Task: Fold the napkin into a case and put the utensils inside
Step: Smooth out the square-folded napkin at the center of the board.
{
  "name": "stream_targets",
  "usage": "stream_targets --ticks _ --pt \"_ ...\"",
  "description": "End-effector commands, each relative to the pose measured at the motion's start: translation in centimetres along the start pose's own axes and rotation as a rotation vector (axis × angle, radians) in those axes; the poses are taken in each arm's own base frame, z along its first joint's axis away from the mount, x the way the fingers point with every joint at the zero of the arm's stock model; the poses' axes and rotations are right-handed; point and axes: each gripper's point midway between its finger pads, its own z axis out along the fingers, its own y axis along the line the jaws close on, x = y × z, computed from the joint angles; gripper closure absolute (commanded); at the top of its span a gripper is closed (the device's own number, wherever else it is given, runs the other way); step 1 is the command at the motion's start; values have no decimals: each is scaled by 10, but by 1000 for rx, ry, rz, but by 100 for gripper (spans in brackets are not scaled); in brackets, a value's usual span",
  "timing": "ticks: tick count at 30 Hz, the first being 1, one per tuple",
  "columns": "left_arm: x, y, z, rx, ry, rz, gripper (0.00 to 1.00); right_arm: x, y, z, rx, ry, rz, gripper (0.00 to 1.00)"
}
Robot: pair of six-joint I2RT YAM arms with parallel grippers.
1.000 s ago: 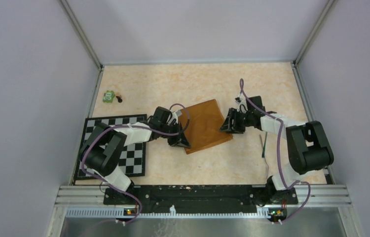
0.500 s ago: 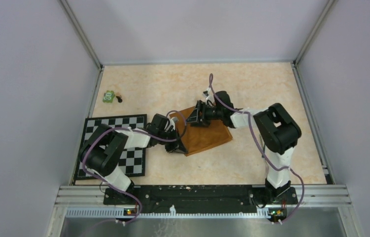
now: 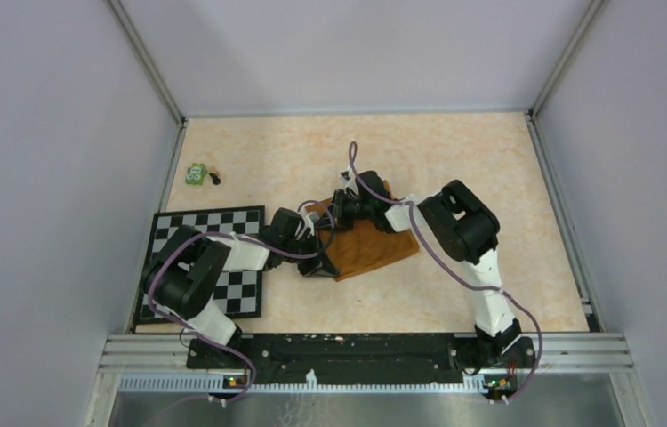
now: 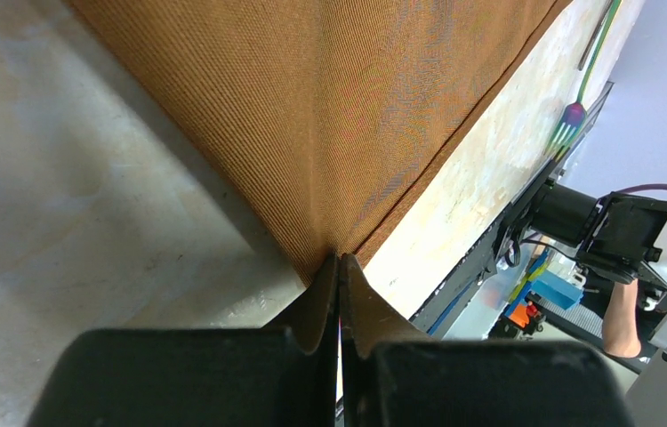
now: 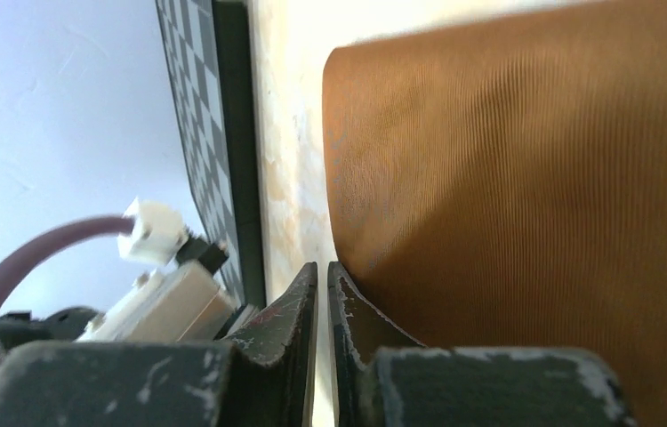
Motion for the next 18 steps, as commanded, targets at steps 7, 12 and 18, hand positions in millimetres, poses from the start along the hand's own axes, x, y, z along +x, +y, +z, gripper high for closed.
stream_targets --ticks 7,12,18 --pt "17 51 1 -170 -25 -30 100 -73 -18 46 65 -108 -96 90" --pt "18 51 -1 -170 -32 -25 100 -113 -39 58 61 -130 -96 83" --pt "6 31 -8 -145 -41 19 94 -176 9 27 50 -129 -199 68"
